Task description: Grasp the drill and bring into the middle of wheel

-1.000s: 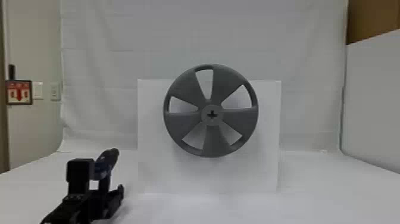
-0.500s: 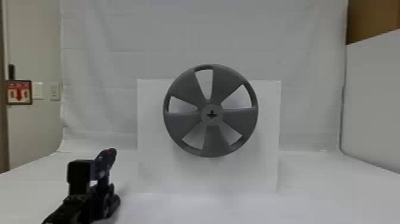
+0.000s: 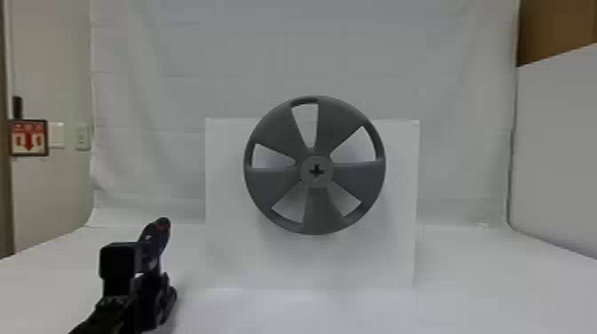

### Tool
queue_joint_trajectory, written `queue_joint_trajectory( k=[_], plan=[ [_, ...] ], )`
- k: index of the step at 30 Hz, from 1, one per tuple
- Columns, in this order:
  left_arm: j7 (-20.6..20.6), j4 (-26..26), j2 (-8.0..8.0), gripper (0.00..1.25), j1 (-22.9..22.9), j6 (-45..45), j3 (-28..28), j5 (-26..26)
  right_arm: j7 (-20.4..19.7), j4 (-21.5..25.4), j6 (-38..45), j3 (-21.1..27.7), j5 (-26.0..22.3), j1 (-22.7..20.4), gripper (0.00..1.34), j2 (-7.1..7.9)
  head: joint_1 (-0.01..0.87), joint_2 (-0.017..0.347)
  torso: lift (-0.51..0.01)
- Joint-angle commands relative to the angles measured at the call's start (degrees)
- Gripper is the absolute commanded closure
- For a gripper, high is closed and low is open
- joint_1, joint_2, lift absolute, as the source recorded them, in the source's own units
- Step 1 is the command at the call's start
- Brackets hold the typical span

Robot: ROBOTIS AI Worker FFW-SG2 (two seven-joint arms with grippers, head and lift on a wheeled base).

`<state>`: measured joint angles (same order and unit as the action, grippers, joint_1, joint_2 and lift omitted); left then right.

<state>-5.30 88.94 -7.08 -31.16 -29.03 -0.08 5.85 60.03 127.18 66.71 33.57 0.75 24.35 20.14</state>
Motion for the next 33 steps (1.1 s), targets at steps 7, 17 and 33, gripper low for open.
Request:
queue_joint_trajectory(
  k=[7, 17, 33],
  plan=[
    [0.03, 1.32, -0.22, 1.20, 0.66, -0.07, -0.01, 0.57, 0.00, 0.00, 0.00, 0.00, 0.13, -0.01, 0.17, 0.08, 0.054, 0.031, -0.403],
    [0.03, 6.69, -0.83, 1.20, 2.51, -1.47, 0.70, 1.98, 0.00, 0.00, 0.00, 0.35, 0.21, -0.18, 0.17, 0.08, 0.054, 0.031, -0.403],
    [-1.12, 23.65, -1.89, 1.20, 3.91, -12.99, -0.27, 4.61, 0.00, 0.00, 0.00, 0.70, 0.30, -0.09, 0.17, -0.01, 0.054, 0.031, -0.403]
  ],
)
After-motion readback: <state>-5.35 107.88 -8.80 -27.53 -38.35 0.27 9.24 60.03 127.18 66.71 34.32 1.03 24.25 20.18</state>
